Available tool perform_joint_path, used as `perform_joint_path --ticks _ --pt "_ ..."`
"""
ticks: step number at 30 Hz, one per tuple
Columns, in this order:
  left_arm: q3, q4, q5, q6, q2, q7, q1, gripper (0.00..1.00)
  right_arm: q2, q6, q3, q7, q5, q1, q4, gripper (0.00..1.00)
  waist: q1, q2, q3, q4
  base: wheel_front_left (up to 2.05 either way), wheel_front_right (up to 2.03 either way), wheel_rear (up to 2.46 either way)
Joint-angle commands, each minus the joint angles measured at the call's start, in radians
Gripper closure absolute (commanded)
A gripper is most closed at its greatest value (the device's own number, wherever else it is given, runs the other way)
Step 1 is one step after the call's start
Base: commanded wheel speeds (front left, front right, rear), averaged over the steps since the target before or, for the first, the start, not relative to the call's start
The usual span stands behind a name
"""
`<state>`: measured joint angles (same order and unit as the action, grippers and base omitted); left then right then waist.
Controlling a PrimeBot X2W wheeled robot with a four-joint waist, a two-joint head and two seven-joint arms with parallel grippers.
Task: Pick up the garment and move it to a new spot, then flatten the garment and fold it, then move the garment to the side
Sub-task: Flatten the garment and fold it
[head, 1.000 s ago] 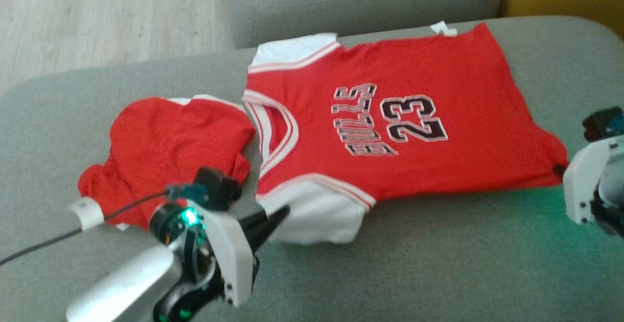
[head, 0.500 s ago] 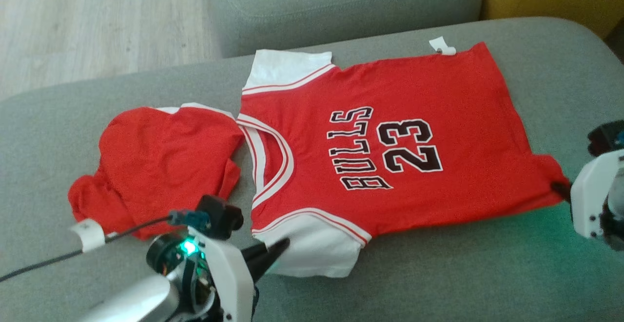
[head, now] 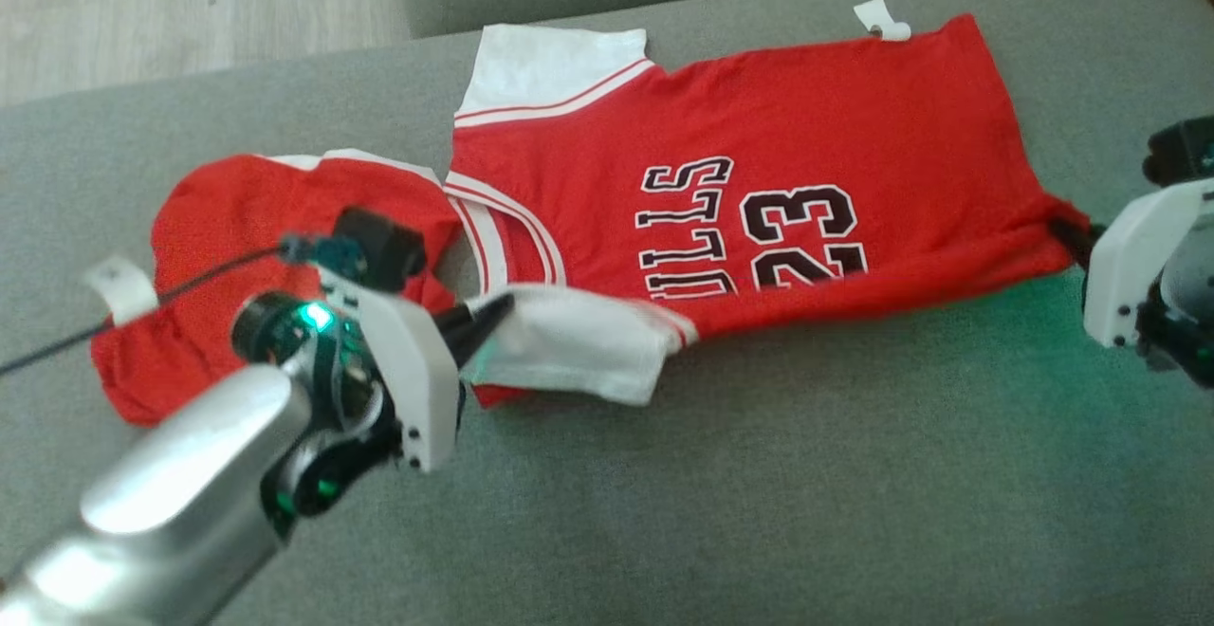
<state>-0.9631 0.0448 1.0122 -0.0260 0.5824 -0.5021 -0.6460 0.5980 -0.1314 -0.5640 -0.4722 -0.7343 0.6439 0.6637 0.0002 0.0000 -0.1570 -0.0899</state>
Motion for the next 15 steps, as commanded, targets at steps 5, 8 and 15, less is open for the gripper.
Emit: perform_joint_path --ticks 5,8,15 --pt "0.050 0.066 0.005 0.033 -0.006 -0.034 -0.122 1.00 -0.021 0.001 0.015 0.046 0.048 0.068 0.038 1.00 -0.0002 0.0000 -0.031 -0.007 0.00 0.00 0.00" --pt "0.047 0.100 0.002 0.042 -0.019 -0.040 -0.143 1.00 -0.035 0.001 0.016 0.063 0.063 0.088 0.063 1.00 -0.0002 0.0000 -0.040 -0.008 0.00 0.00 0.00" --pt "0.050 0.221 0.002 0.048 -0.077 -0.040 -0.200 1.00 -0.069 0.001 0.000 0.111 0.087 0.143 0.129 1.00 -0.0002 0.0000 -0.076 -0.013 0.00 0.00 0.00"
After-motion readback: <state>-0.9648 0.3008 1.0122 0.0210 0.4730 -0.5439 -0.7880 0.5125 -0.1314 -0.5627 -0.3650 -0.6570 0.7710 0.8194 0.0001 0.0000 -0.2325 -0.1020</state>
